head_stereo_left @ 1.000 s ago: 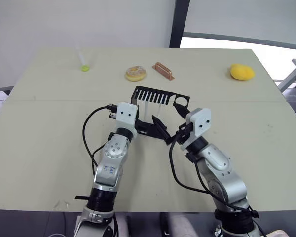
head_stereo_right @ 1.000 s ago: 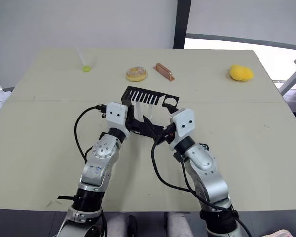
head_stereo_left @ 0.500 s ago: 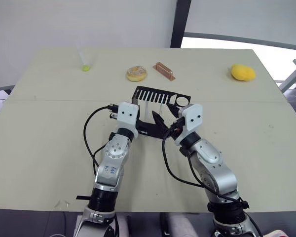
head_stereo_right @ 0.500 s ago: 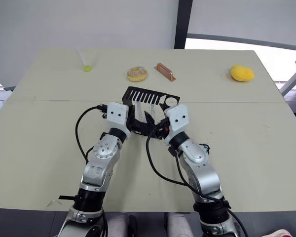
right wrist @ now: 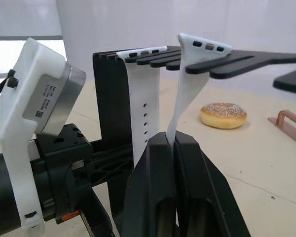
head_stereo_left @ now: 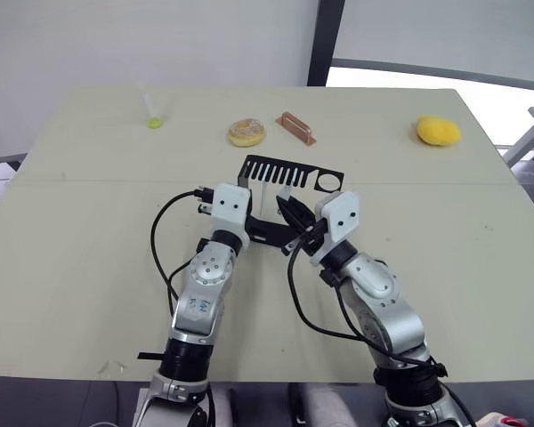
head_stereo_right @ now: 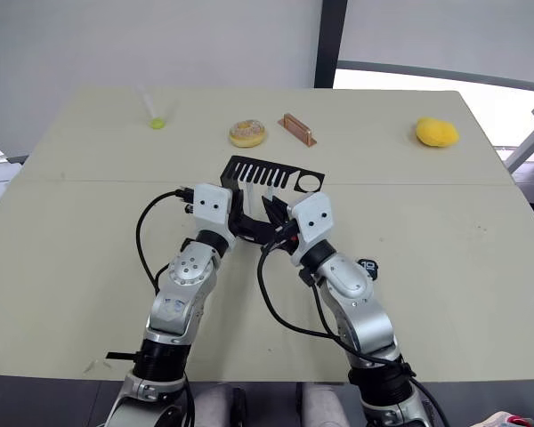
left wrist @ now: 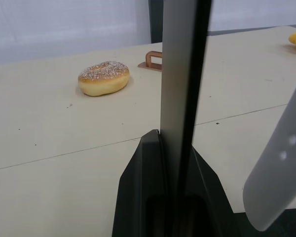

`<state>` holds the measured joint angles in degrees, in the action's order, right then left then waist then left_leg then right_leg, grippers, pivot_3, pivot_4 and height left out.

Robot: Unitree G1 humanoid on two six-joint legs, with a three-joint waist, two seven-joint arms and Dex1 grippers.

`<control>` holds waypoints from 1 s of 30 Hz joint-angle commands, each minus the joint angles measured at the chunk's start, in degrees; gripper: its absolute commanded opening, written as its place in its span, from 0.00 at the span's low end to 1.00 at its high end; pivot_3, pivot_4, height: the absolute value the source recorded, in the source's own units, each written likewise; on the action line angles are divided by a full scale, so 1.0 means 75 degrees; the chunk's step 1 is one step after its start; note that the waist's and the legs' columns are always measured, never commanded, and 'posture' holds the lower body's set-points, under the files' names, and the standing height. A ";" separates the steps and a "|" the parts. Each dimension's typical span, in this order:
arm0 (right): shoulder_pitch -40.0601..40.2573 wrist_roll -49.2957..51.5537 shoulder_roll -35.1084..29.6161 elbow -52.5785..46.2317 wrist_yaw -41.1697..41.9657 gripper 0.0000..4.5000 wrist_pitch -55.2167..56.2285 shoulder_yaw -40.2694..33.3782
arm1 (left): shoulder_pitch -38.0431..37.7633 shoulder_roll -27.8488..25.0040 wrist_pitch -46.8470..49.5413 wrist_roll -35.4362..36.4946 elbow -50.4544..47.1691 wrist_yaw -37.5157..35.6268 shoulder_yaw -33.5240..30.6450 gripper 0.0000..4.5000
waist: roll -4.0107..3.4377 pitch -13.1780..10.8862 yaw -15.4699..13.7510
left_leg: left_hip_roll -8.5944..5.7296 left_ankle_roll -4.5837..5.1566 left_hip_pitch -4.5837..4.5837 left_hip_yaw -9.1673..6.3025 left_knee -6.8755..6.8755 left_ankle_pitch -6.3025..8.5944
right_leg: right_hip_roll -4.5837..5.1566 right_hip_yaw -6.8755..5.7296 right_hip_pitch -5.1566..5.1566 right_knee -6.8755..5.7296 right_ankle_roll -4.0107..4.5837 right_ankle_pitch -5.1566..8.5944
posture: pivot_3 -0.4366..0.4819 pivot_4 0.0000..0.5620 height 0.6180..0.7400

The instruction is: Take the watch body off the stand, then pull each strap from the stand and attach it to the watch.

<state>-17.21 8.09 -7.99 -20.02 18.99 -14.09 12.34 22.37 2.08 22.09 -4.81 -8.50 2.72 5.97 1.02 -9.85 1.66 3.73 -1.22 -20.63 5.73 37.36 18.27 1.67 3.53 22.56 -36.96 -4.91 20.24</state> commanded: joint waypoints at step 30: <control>0.2136 0.0055 -0.2019 -0.0831 0.1238 0.00 0.2032 -0.0948 | -0.0432 -0.0030 0.0402 0.0184 -0.0761 -0.0252 -0.0061 0.65 | 0.0009 0.0002 -0.0009 | 0.0001 -0.0002 0.0012 0.0003 -0.0001 -0.0002 | -0.0007 0.0006 -0.0008 -0.0003 0.0001 0.0000 | 0.48 0.27 1.00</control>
<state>-1.23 6.65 -22.69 -24.64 26.78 0.08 6.24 19.31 1.90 25.29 -3.70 -10.25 1.14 5.58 1.09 -9.83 1.59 3.74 -1.24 -20.54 5.75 37.35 18.25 1.61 3.57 22.50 -36.98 -4.90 20.24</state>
